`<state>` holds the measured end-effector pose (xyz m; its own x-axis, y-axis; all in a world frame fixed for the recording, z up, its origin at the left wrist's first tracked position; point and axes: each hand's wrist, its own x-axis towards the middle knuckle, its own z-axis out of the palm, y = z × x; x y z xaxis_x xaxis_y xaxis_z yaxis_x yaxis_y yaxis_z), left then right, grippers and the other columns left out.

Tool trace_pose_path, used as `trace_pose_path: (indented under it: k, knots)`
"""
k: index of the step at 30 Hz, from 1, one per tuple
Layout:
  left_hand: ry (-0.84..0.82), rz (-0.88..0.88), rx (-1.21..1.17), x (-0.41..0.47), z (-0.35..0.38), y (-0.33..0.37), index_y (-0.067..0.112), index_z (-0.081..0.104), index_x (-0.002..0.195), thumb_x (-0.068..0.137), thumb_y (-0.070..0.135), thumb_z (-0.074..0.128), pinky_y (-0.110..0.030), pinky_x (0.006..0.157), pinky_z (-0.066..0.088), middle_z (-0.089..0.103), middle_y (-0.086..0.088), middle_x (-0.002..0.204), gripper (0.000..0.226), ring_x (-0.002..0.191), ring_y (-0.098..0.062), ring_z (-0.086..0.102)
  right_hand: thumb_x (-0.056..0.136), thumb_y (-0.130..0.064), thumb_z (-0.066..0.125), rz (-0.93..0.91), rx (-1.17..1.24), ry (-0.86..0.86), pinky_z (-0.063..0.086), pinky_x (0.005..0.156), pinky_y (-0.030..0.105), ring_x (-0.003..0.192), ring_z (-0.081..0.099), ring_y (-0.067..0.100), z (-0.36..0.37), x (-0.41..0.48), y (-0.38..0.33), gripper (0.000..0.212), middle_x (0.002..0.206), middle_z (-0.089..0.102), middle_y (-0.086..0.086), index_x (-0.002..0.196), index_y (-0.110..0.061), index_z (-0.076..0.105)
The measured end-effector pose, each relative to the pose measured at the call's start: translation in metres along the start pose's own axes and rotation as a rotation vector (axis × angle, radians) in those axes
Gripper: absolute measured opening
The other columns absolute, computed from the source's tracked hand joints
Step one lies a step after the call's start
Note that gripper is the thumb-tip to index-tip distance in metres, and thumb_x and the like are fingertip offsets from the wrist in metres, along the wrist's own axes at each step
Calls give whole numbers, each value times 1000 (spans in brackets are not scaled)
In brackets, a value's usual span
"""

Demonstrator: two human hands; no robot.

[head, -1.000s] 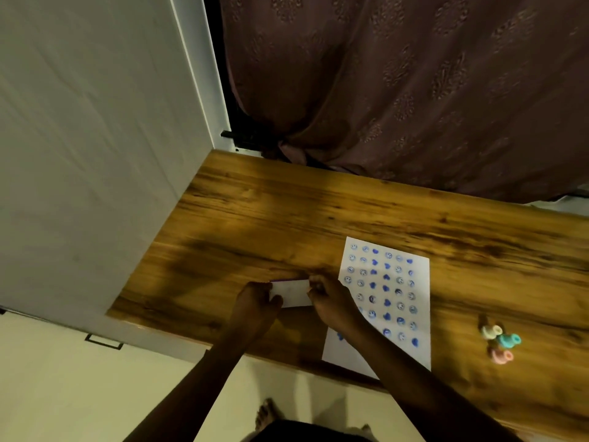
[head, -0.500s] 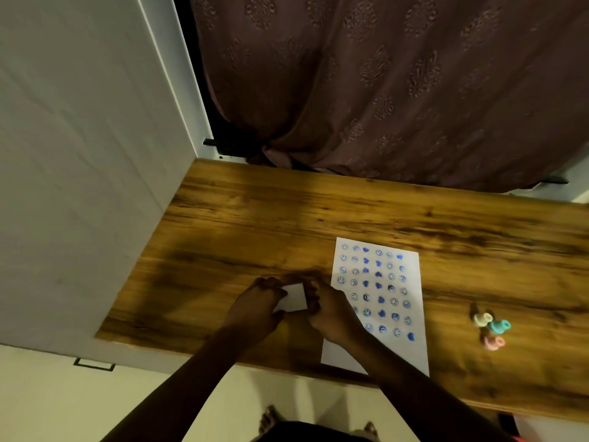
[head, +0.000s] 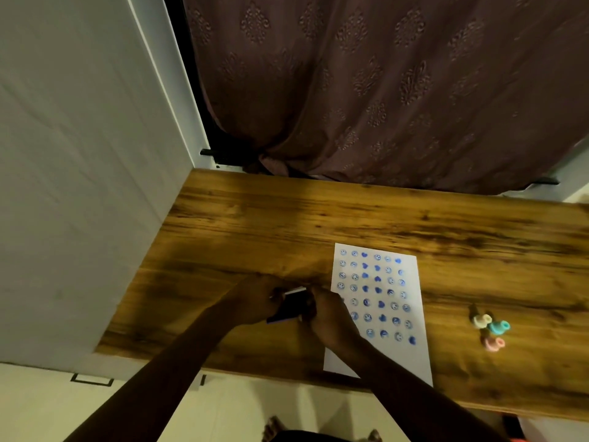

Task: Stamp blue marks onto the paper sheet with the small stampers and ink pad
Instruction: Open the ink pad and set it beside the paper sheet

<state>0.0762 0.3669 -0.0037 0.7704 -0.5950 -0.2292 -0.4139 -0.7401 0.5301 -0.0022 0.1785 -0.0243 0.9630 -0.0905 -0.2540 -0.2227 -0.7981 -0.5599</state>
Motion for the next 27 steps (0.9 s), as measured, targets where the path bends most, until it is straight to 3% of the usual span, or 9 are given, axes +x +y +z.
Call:
trace_pose_path:
  k: [3, 5, 9, 13, 15, 18, 24, 27]
  knots:
    - [-31, -59, 1, 11, -3, -3, 20, 66, 131, 98, 21, 51, -27, 66, 46, 75, -10, 116, 37, 81, -20, 68, 100, -29, 61, 22, -9, -11, 35, 119, 34, 137, 49, 22, -1, 0, -1, 45, 144, 55, 2, 143, -20, 47]
    - [-15, -87, -26, 16, -1, -5, 17, 65, 130, 101, 22, 48, -28, 64, 44, 73, -12, 116, 34, 80, -21, 67, 101, -31, 59, 28, -28, -12, 35, 119, 33, 136, 50, 21, -2, 0, -2, 42, 142, 56, 2, 141, -21, 48]
    - [27, -156, -53, 28, 3, -9, 14, 62, 134, 104, 24, 45, -28, 70, 45, 68, -13, 128, 36, 93, -27, 69, 102, -27, 57, 27, -7, -31, 43, 112, 34, 124, 57, 24, -2, 0, 0, 34, 131, 61, 6, 134, -18, 51]
    - [40, -177, -67, 37, 3, -14, 14, 58, 139, 105, 24, 45, -33, 90, 50, 62, -13, 140, 38, 117, -30, 63, 102, -29, 54, -10, 5, 46, 54, 95, 42, 100, 68, 27, -1, -1, 6, 17, 106, 69, 15, 108, -14, 60]
    - [43, -172, -23, 39, 3, -18, 12, 57, 140, 104, 22, 47, -37, 98, 48, 60, -15, 137, 38, 122, -31, 58, 96, -22, 63, 10, 82, -18, 53, 87, 36, 100, 68, 26, 0, 0, 6, 20, 108, 70, 10, 115, -15, 60]
    - [40, -163, 59, 39, 3, -21, 16, 53, 143, 103, 26, 50, -41, 98, 48, 55, -13, 132, 41, 124, -31, 51, 94, -23, 66, -6, 76, -59, 52, 97, 32, 110, 64, 20, 1, 0, 3, 40, 119, 66, 4, 131, -19, 53]
    - [76, -193, 143, 35, 8, -19, 23, 50, 146, 99, 32, 55, -42, 99, 49, 54, -8, 136, 49, 127, -29, 49, 105, -25, 53, -70, 99, -3, 53, 104, 39, 106, 66, 18, -2, -5, 6, 20, 113, 68, 3, 123, -18, 58]
    - [117, -214, 139, 32, 11, -18, 23, 55, 142, 97, 34, 56, -44, 100, 50, 57, -7, 138, 46, 127, -29, 52, 100, -18, 59, -95, 95, -2, 51, 103, 32, 113, 65, 21, -5, -6, 6, 31, 122, 68, 7, 131, -14, 59]
